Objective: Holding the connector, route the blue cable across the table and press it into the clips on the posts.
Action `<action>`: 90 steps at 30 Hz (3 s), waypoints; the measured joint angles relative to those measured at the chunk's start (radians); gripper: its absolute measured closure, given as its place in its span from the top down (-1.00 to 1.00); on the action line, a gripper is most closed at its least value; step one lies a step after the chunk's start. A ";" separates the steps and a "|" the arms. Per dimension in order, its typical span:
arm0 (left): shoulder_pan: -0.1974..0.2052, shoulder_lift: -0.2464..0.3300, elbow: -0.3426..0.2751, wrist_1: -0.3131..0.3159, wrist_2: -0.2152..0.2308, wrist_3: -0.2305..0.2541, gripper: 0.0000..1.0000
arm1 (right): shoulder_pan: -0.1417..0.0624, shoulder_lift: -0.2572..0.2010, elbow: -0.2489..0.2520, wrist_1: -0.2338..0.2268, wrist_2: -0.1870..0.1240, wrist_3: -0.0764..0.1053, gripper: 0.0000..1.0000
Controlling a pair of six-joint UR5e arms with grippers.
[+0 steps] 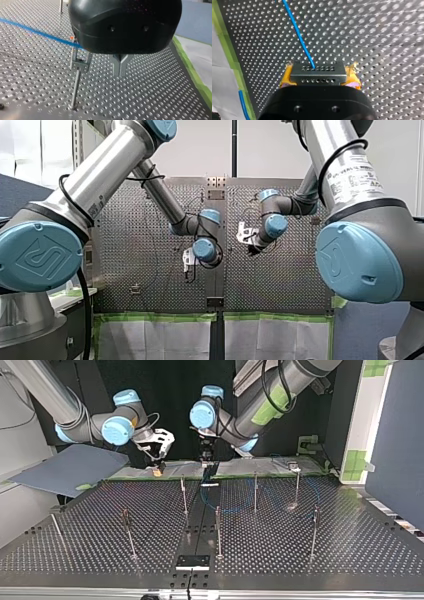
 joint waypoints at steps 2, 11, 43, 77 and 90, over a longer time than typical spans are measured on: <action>-0.001 0.000 0.015 -0.007 0.009 -0.003 -0.96 | -0.005 0.004 -0.001 -0.008 -0.003 0.001 -1.00; 0.005 -0.012 0.063 -0.022 0.049 -0.020 -0.96 | -0.042 0.009 -0.015 -0.024 -0.049 0.009 -1.00; 0.102 -0.115 0.237 -0.072 0.139 -0.032 -0.96 | -0.104 0.058 -0.091 -0.033 -0.092 0.023 -1.00; 0.105 -0.140 0.394 -0.302 0.123 0.004 1.00 | -0.140 0.064 -0.143 -0.027 -0.110 0.043 -1.00; 0.086 -0.057 0.310 -0.335 0.125 0.030 1.00 | -0.138 0.066 -0.142 -0.025 -0.123 0.049 -1.00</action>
